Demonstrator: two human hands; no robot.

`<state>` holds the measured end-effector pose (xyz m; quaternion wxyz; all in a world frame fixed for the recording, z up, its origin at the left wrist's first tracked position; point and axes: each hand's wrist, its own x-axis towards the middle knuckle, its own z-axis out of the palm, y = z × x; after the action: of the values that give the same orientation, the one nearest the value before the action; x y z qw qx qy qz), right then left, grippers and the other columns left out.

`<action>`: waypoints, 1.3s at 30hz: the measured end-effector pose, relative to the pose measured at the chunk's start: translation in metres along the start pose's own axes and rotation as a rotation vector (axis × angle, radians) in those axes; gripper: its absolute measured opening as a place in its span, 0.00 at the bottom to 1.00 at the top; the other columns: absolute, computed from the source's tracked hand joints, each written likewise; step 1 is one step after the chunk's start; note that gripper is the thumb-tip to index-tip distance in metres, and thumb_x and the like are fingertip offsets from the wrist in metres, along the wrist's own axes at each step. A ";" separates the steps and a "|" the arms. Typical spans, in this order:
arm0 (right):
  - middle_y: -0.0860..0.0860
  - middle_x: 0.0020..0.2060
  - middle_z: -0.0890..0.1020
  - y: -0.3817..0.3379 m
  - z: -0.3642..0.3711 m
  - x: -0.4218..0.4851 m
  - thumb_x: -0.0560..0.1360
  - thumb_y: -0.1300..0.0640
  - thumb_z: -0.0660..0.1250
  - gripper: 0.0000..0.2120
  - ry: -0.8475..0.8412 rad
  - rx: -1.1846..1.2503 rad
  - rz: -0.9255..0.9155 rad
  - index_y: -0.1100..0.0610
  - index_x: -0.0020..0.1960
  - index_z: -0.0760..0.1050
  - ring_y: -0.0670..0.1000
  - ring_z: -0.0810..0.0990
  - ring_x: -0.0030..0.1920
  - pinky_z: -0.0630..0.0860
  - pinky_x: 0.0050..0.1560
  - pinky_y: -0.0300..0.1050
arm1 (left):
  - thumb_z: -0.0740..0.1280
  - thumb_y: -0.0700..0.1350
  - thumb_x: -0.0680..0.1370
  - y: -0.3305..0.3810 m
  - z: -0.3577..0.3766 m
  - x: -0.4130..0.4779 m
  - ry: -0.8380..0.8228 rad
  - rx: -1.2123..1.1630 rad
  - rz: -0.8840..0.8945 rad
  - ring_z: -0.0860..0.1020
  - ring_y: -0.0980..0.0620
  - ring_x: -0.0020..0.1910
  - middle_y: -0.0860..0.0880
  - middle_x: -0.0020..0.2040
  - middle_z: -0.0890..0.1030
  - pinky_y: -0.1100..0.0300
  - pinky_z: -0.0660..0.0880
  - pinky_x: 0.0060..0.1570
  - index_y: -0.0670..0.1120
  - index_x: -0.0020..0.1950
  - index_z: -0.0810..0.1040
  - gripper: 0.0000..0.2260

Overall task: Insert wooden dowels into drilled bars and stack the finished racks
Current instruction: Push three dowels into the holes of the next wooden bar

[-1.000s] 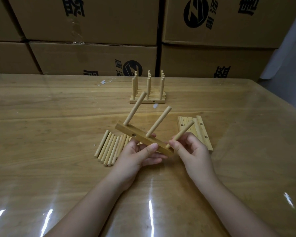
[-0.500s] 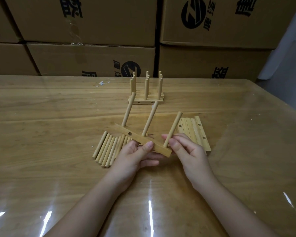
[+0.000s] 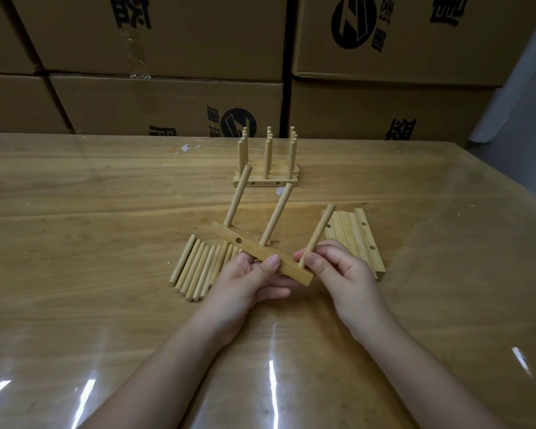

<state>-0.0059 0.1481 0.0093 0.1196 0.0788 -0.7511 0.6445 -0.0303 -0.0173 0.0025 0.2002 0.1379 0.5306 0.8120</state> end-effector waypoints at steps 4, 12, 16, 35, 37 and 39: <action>0.45 0.42 0.80 -0.001 0.000 0.000 0.71 0.49 0.63 0.12 0.003 -0.045 -0.002 0.54 0.46 0.82 0.42 0.79 0.47 0.72 0.48 0.30 | 0.64 0.46 0.75 0.000 0.001 0.000 0.007 0.005 0.000 0.84 0.47 0.46 0.41 0.48 0.85 0.64 0.80 0.39 0.37 0.59 0.73 0.17; 0.47 0.44 0.82 0.001 0.001 -0.001 0.71 0.48 0.63 0.14 0.008 -0.001 0.029 0.55 0.48 0.81 0.42 0.80 0.48 0.72 0.48 0.31 | 0.66 0.47 0.75 0.000 0.001 0.000 0.029 -0.020 0.007 0.84 0.47 0.48 0.41 0.51 0.84 0.64 0.79 0.40 0.38 0.60 0.73 0.18; 0.47 0.42 0.83 -0.002 0.000 -0.002 0.69 0.47 0.65 0.14 0.020 0.092 0.073 0.53 0.51 0.78 0.43 0.81 0.45 0.74 0.45 0.33 | 0.65 0.49 0.75 -0.001 0.000 0.001 0.078 -0.083 0.028 0.83 0.47 0.50 0.42 0.52 0.84 0.63 0.79 0.40 0.40 0.60 0.74 0.18; 0.48 0.34 0.83 -0.003 -0.015 0.006 0.74 0.60 0.67 0.04 0.189 0.177 0.157 0.54 0.48 0.79 0.44 0.80 0.33 0.75 0.34 0.33 | 0.67 0.45 0.72 0.000 -0.008 0.008 0.334 -0.338 0.123 0.84 0.43 0.48 0.43 0.46 0.85 0.60 0.80 0.39 0.41 0.48 0.76 0.09; 0.48 0.34 0.82 -0.003 -0.018 0.007 0.74 0.59 0.67 0.04 0.205 0.184 0.169 0.54 0.47 0.80 0.44 0.79 0.33 0.76 0.35 0.35 | 0.67 0.44 0.71 0.001 -0.009 0.008 0.344 -0.363 0.132 0.84 0.44 0.47 0.42 0.46 0.84 0.59 0.80 0.39 0.41 0.47 0.76 0.09; 0.48 0.34 0.82 -0.004 -0.022 0.008 0.74 0.58 0.68 0.04 0.212 0.176 0.169 0.52 0.47 0.80 0.44 0.79 0.34 0.76 0.35 0.36 | 0.67 0.44 0.71 0.001 -0.009 0.008 0.348 -0.359 0.133 0.84 0.44 0.47 0.42 0.45 0.84 0.59 0.80 0.40 0.41 0.48 0.77 0.10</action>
<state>-0.0106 0.1690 0.0184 0.1363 -0.0430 -0.6788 0.7203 -0.0411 -0.0210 0.0003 0.0734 -0.0069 0.3944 0.9160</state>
